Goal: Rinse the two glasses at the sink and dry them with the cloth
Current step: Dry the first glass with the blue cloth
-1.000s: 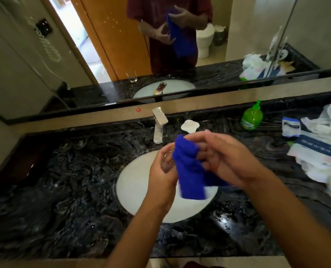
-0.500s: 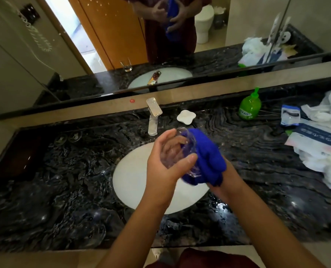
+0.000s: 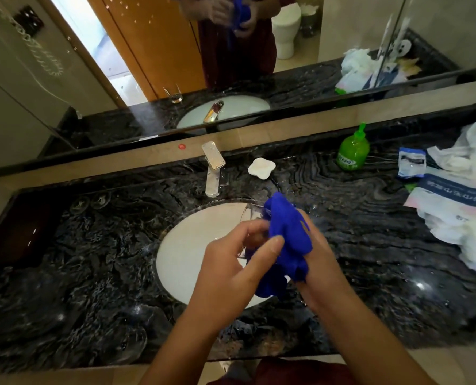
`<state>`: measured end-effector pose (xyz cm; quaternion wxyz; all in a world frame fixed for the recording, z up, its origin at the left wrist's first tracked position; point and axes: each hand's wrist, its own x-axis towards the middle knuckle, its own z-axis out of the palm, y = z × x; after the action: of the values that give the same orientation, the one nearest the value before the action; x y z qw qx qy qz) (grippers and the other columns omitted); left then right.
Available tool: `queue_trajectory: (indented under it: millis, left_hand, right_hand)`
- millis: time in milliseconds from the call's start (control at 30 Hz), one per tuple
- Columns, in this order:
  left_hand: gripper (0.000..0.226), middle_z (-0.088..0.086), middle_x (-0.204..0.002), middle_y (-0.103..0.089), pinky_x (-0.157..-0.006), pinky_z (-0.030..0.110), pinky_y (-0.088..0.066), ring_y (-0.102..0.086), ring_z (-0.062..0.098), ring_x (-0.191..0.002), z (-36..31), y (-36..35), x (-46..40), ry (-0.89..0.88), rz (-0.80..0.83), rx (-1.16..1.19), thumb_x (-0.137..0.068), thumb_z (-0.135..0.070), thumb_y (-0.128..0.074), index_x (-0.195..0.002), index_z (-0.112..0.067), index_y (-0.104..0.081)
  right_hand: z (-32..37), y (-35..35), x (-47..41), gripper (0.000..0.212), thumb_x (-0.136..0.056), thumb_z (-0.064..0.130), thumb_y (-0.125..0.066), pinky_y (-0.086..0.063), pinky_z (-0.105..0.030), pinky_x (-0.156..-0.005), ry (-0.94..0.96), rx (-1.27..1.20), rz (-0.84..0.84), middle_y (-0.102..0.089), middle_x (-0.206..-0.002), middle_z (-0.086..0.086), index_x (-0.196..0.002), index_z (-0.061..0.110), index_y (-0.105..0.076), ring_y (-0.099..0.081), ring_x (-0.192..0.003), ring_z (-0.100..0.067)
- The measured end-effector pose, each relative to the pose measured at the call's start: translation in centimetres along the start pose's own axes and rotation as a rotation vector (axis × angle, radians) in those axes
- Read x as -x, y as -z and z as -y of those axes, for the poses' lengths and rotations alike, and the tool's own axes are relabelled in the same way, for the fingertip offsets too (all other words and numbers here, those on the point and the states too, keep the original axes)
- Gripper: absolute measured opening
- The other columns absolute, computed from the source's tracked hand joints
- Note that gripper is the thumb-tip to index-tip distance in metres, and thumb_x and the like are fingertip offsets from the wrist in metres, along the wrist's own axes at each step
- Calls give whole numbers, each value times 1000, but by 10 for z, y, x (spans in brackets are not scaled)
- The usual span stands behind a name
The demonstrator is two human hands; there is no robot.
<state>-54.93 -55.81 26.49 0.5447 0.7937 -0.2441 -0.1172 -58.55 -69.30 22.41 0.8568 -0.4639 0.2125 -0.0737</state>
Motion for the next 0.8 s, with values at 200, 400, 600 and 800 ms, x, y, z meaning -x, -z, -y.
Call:
queue_trajectory:
  millis: [200,400,600,800]
  left_hand:
    - [53,1,-73,-74,-65,14,-51,-66,5,-68,-27,2,-4,96,-56,221,-101,-41,-39,-80,-8,-74]
    - [44,-13,-68,-71,-64,12,-48,-64,-3,-65,-45,-8,9,106,-252,349,-98,-47,-43,-79,-24,-75]
    - [38,15,-83,-74,-85,44,-52,-69,20,-80,-49,-4,12,411,-443,786,-89,-44,-58,-81,-16,-82]
    - [48,15,-98,-78,-68,28,-64,-77,20,-82,-49,-4,19,574,-358,1054,-102,-41,-49,-93,-8,-83]
  right_hand:
    - [30,-11,19,27,-86,49,-63,-55,-38,-77,126,257,114,-74,-91,3,-105,30,-64,-70,-84,-14]
    - [50,-22,25,27,-93,41,-59,-59,-37,-83,278,367,217,-74,-101,0,-116,26,-64,-72,-94,-17]
    - [31,-25,40,36,-93,31,-62,-43,-35,-109,750,653,178,-53,-146,2,-127,22,-63,-52,-136,-18]
    - [14,-22,40,37,-91,21,-66,-34,-60,-115,1041,785,128,-46,-150,-21,-126,8,-66,-34,-147,-42]
